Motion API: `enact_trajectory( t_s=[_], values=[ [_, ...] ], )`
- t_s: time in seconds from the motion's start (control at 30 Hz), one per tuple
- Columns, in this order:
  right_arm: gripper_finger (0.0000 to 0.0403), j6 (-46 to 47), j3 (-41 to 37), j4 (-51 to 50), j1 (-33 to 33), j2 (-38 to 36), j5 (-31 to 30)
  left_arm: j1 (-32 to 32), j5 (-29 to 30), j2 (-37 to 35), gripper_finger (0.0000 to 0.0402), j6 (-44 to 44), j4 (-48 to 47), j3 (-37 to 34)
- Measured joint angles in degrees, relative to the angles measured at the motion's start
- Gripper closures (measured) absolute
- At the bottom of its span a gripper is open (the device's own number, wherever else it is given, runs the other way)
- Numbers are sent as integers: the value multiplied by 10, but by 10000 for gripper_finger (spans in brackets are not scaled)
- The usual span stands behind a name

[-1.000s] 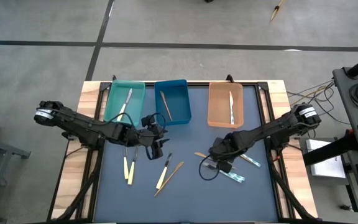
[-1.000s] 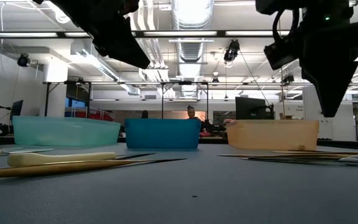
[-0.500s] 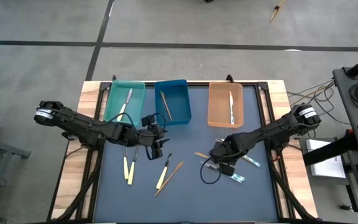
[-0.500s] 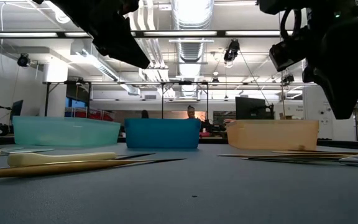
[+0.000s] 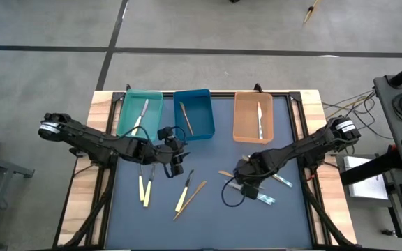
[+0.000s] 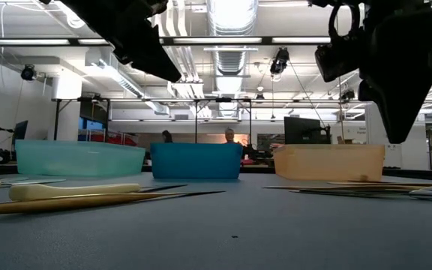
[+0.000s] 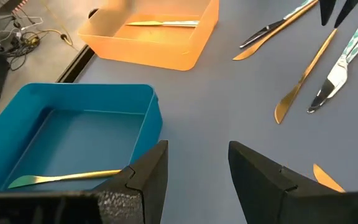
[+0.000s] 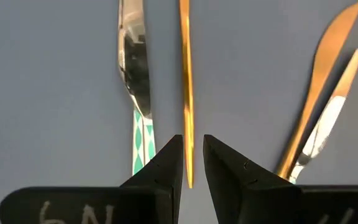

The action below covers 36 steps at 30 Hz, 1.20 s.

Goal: Sort silverware by color (type)
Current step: Put the gold table knife into the blue bin

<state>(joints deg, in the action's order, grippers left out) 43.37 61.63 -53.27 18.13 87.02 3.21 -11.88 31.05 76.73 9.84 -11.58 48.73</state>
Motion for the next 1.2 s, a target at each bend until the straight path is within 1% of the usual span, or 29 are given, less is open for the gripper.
enact_trajectory(
  t_s=[0.33, 0.4, 0.47, 0.5, 0.6, 0.67, 0.77, 0.87, 0.97, 1.1, 1.2],
  values=[
    [348, 60, 0, 43, 1, 1, 3, 0, 1, 0, 251, -4, 0, 0],
    [348, 68, 0, 45, 1, 1, -6, 0, 1, 0, 251, -4, 0, 0],
    [348, 51, 0, 44, 2, 1, -31, 0, 1, 0, 251, -4, 0, 0],
    [349, 36, 0, 44, 1, 2, -33, 0, 1, 0, 251, -4, 0, 0],
    [358, 5, 0, 45, 4, 6, 2, 0, 1, 0, 251, -4, 0, 0],
    [368, 4, 0, 47, 6, 9, -14, 0, 1, 0, 251, -4, 0, 0],
    [370, 54, 0, 47, 4, 17, -31, 0, 1, 0, 251, -4, 0, 0],
    [344, 70, 0, 46, 5, 29, -28, 0, 1, 0, 251, -6, 0, 0],
    [300, 74, 0, 46, 5, 41, -29, 0, 1, 0, 251, -7, 0, 0],
    [246, 26, 0, 44, 3, 52, -39, 0, 2, 0, 251, -7, 0, 0],
    [232, 2, 0, 47, 4, 59, -47, 0, 15, 0, 251, -7, 0, 0]
  ],
)
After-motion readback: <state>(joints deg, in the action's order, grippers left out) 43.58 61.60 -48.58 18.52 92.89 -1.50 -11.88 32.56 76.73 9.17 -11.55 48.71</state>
